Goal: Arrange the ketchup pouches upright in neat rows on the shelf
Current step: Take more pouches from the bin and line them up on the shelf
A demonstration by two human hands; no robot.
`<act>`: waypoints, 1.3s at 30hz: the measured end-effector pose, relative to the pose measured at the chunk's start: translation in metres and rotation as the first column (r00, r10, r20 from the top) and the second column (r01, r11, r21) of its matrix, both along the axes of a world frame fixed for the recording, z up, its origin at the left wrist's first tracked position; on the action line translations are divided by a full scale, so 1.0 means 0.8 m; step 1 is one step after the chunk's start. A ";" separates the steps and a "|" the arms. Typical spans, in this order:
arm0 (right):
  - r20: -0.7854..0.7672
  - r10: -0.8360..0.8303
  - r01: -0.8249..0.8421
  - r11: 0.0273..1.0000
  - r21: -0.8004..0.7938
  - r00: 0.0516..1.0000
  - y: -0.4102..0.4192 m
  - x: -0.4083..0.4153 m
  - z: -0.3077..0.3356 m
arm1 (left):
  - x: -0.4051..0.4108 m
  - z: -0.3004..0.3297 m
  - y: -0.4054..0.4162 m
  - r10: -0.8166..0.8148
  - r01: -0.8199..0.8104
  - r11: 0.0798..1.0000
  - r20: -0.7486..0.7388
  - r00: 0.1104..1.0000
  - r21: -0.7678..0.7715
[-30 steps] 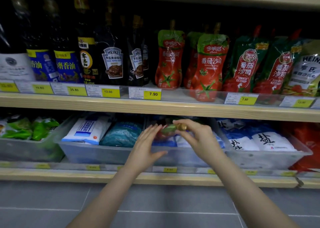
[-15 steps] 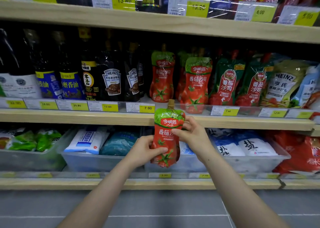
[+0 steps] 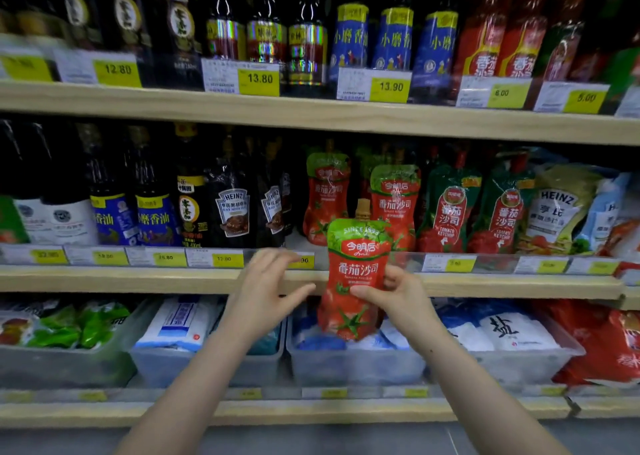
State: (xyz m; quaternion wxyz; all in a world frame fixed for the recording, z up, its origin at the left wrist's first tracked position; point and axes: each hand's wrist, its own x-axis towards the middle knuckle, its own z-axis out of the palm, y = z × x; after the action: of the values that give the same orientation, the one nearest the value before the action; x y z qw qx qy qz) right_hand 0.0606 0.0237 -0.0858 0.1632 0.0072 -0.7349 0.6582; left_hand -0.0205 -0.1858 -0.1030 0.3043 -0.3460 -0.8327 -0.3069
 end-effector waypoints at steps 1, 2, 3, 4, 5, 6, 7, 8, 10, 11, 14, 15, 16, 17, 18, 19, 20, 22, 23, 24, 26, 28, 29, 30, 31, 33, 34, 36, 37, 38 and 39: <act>-0.051 -0.001 0.001 1.000 -0.001 0.999 0.001 -0.007 0.014 | -0.011 0.009 -0.005 0.039 -0.045 0.997 -0.105 0.994 -0.063; -0.103 -0.008 0.009 1.000 0.011 0.995 0.002 -0.014 0.028 | -0.021 0.013 -0.007 0.065 -0.084 0.988 -0.141 0.988 -0.131; -0.152 -0.018 0.023 0.999 0.032 0.988 0.002 -0.022 0.041 | -0.029 0.012 -0.008 0.083 -0.108 0.974 -0.131 0.988 -0.197; -0.197 -0.025 0.036 0.998 0.054 0.980 0.001 -0.030 0.053 | -0.034 0.007 -0.007 0.093 -0.117 0.960 -0.105 0.990 -0.255; -0.237 -0.026 0.044 0.997 0.071 0.971 -0.001 -0.039 0.064 | -0.038 -0.003 -0.005 0.099 -0.120 0.948 -0.087 0.991 -0.294; -0.275 -0.028 0.052 0.995 0.081 0.961 -0.004 -0.047 0.072 | -0.041 -0.015 -0.003 0.105 -0.130 0.942 -0.096 0.990 -0.308; -0.305 -0.032 0.062 0.994 0.091 0.952 -0.006 -0.057 0.077 | -0.042 -0.025 -0.001 0.118 -0.148 0.940 -0.114 0.986 -0.307; -0.325 -0.033 0.070 0.992 0.104 0.945 -0.009 -0.066 0.080 | -0.044 -0.033 0.002 0.138 -0.172 0.944 -0.136 0.981 -0.281; -0.337 -0.029 0.087 0.983 0.159 0.941 -0.013 -0.084 0.080 | -0.047 -0.040 0.008 0.171 -0.208 0.954 -0.180 0.969 -0.215; -0.334 -0.024 0.095 0.976 0.198 0.942 -0.015 -0.091 0.077 | -0.049 -0.042 0.010 0.179 -0.217 0.957 -0.197 0.964 -0.192; -0.288 -0.018 0.096 0.961 0.261 0.957 -0.016 -0.111 0.058 | -0.052 -0.044 0.010 0.191 -0.229 0.960 -0.219 0.957 -0.162; -0.271 -0.020 0.091 0.963 0.255 0.962 -0.014 -0.116 0.051 | -0.052 -0.044 0.012 0.194 -0.231 0.959 -0.217 0.957 -0.162; -0.251 -0.018 0.080 0.968 0.237 0.968 -0.013 -0.123 0.045 | -0.053 -0.045 0.012 0.198 -0.236 0.958 -0.216 0.956 -0.163; -0.226 -0.021 0.071 0.974 0.216 0.974 -0.012 -0.128 0.041 | -0.053 -0.045 0.013 0.202 -0.238 0.958 -0.211 0.956 -0.162; -0.201 -0.028 0.068 0.978 0.198 0.979 -0.009 -0.131 0.040 | -0.053 -0.045 0.015 0.206 -0.241 0.957 -0.207 0.957 -0.161; -0.175 -0.034 0.066 0.982 0.180 0.984 -0.008 -0.135 0.039 | -0.054 -0.046 0.016 0.214 -0.248 0.955 -0.201 0.956 -0.163; -0.151 -0.039 0.064 0.984 0.164 0.988 -0.007 -0.138 0.039 | -0.055 -0.046 0.017 0.221 -0.255 0.953 -0.197 0.955 -0.163; -0.109 -0.024 0.041 0.987 0.157 0.994 -0.005 -0.141 0.042 | -0.055 -0.047 0.018 0.231 -0.264 0.950 -0.196 0.953 -0.165; -0.094 -0.011 0.025 0.987 0.156 0.996 -0.005 -0.141 0.043 | -0.055 -0.048 0.019 0.234 -0.268 0.948 -0.195 0.952 -0.170; -0.086 0.000 0.014 0.988 0.154 0.996 -0.005 -0.141 0.042 | -0.055 -0.048 0.019 0.239 -0.273 0.946 -0.192 0.952 -0.177; -0.080 0.008 0.003 0.989 0.146 0.997 -0.005 -0.139 0.040 | -0.053 -0.046 0.020 0.247 -0.279 0.941 -0.178 0.953 -0.191; -0.062 0.008 0.000 0.991 0.137 0.998 -0.008 -0.133 0.042 | -0.049 -0.042 0.020 0.256 -0.285 0.938 -0.162 0.953 -0.198; -0.048 0.002 0.005 0.989 0.145 0.999 -0.009 -0.129 0.043 | -0.046 -0.039 0.021 0.260 -0.287 0.937 -0.151 0.954 -0.200; -0.037 -0.020 0.026 0.984 0.175 0.999 -0.009 -0.123 0.044 | -0.043 -0.035 0.022 0.265 -0.287 0.937 -0.133 0.955 -0.196; -0.040 -0.061 0.068 0.972 0.223 0.997 -0.006 -0.115 0.044 | -0.039 -0.030 0.024 0.272 -0.288 0.941 -0.106 0.956 -0.180; -0.121 -0.179 0.209 0.928 0.308 0.976 0.008 -0.092 0.039 | -0.032 -0.018 0.030 0.295 -0.294 0.951 -0.009 0.956 -0.089; -0.191 -0.251 0.304 0.890 0.339 0.949 0.019 -0.078 0.036 | -0.029 -0.011 0.035 0.296 -0.296 0.955 0.056 0.953 -0.021; -0.283 -0.386 0.471 0.802 0.367 0.878 0.045 -0.054 0.029 | -0.027 0.004 0.050 0.261 -0.278 0.956 0.155 0.953 0.096; -0.278 -0.438 0.516 0.774 0.368 0.855 0.056 -0.045 0.028 | -0.027 0.009 0.059 0.240 -0.264 0.957 0.175 0.955 0.125; -0.257 -0.475 0.539 0.755 0.372 0.842 0.065 -0.040 0.027 | -0.027 0.013 0.069 0.229 -0.256 0.957 0.191 0.955 0.136; -0.237 -0.498 0.552 0.741 0.384 0.834 0.073 -0.038 0.026 | -0.028 0.016 0.079 0.231 -0.263 0.955 0.212 0.949 0.137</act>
State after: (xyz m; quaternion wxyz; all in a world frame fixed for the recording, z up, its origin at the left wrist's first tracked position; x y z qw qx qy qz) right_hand 0.0298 0.0822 -0.0647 0.3798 -0.1247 -0.8240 0.4016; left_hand -0.0427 -0.1227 -0.0905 0.2852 -0.1809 -0.8672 -0.3660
